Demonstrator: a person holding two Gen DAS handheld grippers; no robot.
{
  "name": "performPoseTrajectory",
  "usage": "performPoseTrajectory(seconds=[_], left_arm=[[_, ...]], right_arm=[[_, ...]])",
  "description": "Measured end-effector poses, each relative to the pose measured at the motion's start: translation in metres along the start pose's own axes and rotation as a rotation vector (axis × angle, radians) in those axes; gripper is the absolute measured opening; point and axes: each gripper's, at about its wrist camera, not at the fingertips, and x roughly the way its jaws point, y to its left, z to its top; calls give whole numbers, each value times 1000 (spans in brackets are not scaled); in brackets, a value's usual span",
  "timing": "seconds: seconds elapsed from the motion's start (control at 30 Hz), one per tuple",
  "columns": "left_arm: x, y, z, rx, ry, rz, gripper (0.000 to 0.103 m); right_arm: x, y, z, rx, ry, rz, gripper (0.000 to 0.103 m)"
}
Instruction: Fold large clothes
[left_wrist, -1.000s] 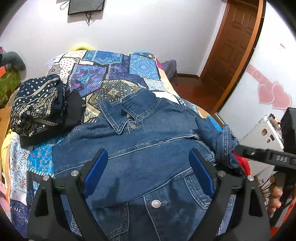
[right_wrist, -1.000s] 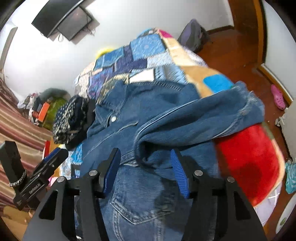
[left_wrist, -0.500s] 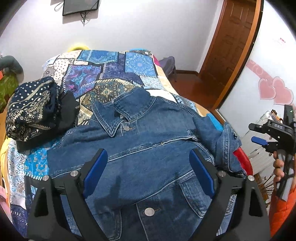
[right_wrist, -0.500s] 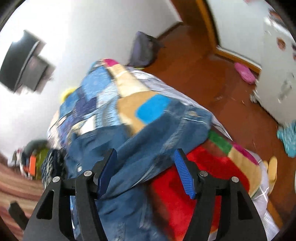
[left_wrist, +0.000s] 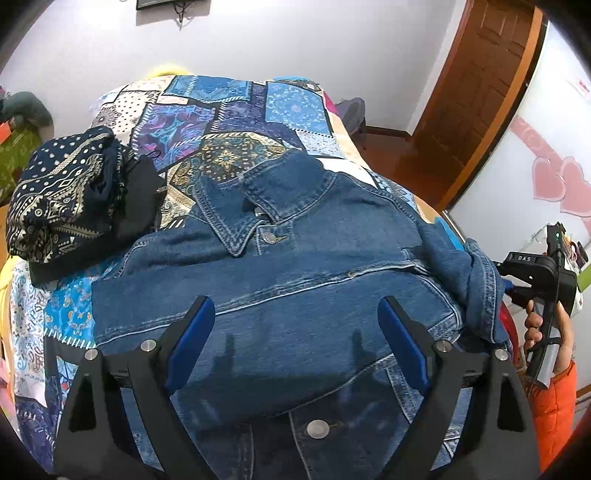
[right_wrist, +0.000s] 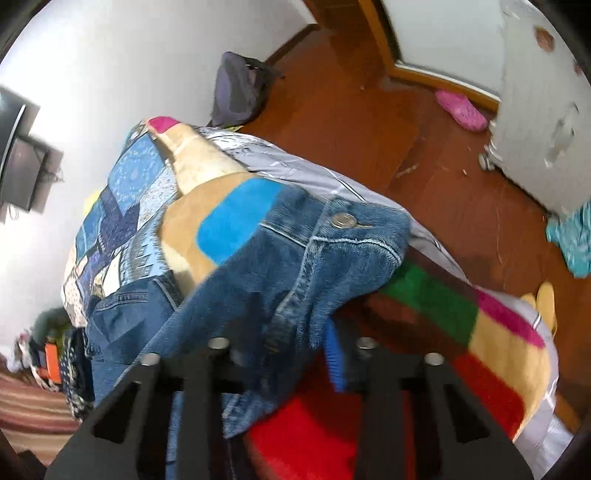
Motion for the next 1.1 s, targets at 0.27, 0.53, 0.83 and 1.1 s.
performPoseTrajectory(seconds=[0.27, 0.53, 0.83, 1.1], left_arm=[[-11, 25, -1, -69, -22, 4, 90], [-35, 57, -4, -141, -74, 17, 90], [-70, 119, -19, -268, -143, 55, 90], [-75, 160, -42, -384, -123, 31, 90]], right_arm=[[-67, 86, 8, -236, -195, 88, 14], [-122, 190, -29, -501, -260, 329, 13], [-97, 290, -114, -825, -97, 445, 13], [-60, 313, -160, -1016, -49, 335, 56]])
